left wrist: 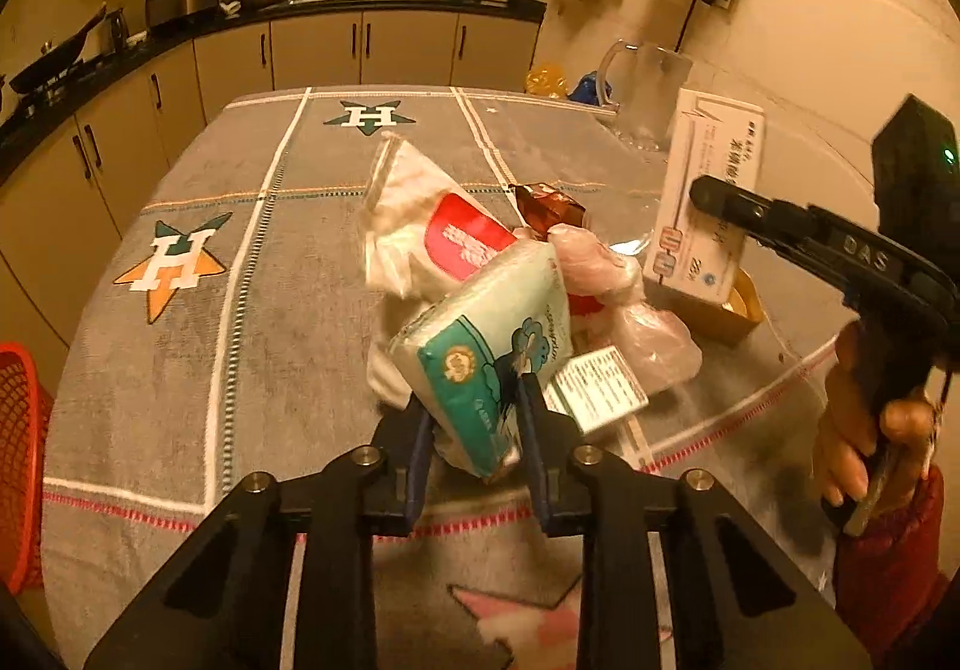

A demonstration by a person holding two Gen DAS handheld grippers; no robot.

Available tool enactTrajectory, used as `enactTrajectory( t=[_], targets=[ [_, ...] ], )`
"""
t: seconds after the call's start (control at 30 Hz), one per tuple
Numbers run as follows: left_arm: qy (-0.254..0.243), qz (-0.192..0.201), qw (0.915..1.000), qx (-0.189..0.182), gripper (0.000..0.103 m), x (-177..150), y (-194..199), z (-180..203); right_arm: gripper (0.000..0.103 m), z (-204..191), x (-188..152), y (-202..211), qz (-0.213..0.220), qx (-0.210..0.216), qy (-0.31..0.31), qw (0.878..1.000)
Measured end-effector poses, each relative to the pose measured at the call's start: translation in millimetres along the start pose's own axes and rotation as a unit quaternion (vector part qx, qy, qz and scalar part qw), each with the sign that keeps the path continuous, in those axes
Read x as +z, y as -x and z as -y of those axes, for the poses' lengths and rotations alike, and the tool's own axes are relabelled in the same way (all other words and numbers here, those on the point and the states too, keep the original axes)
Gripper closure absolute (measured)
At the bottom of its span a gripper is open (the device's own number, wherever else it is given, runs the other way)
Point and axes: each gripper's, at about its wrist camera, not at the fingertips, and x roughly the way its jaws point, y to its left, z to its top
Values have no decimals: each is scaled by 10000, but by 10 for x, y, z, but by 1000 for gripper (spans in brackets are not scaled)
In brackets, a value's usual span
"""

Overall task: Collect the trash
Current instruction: 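Grasp the green cartoon tissue pack with the left tool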

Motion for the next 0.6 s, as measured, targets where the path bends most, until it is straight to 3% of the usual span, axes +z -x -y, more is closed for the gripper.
enactTrajectory(
  t=[0.37, 0.6],
  targets=[
    [249, 209, 9994, 134, 81, -175, 268, -279, 88, -160, -12, 205, 452, 133, 217, 9987],
    [267, 387, 9987, 216, 84, -222, 435, -325, 88, -282, -31, 314, 466, 483, 87, 9977]
  ],
)
